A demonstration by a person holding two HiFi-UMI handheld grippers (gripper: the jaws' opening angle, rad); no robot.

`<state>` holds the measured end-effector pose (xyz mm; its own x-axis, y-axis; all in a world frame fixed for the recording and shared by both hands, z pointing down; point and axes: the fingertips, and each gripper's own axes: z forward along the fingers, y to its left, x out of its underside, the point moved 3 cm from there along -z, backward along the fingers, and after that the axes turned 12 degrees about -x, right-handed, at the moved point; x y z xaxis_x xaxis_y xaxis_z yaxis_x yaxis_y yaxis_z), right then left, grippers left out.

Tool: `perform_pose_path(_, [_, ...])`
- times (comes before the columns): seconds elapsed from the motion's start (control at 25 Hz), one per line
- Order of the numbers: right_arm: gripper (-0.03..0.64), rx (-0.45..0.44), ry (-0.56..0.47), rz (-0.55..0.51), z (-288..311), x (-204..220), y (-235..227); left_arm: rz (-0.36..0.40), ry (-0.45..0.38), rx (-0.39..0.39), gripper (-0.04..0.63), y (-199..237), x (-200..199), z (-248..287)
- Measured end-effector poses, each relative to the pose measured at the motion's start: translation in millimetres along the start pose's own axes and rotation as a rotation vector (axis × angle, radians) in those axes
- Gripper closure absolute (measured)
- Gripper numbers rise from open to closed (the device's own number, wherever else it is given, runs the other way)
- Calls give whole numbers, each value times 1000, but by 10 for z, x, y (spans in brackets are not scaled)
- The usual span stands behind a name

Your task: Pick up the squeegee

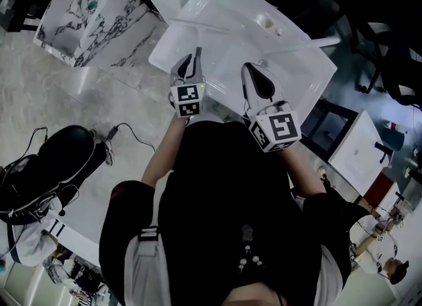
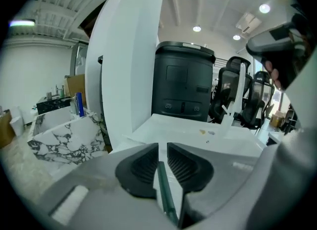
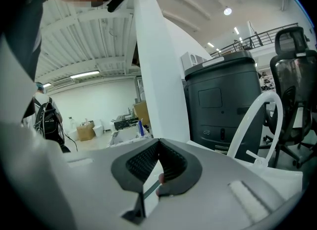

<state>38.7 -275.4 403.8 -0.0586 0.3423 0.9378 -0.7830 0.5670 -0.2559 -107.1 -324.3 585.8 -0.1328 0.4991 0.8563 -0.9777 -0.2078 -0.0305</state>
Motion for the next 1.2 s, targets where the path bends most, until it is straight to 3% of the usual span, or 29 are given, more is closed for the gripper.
perform_pose_path(0.28, [614,47,16,18,124,9,-122,25,101,18,479,-4,232,390])
perform_pose_path(0.56, [614,86,32,29,187,39,-215,29,152,10,436,-39,344,711])
perform_pose_path(0.8, [614,118,40,37,192,65,-258,37,253,9,431,-101,566,913])
perform_pose_path(1.2, [614,158,51,55,185,131,-287,50,322,37,417,-181,695,1088])
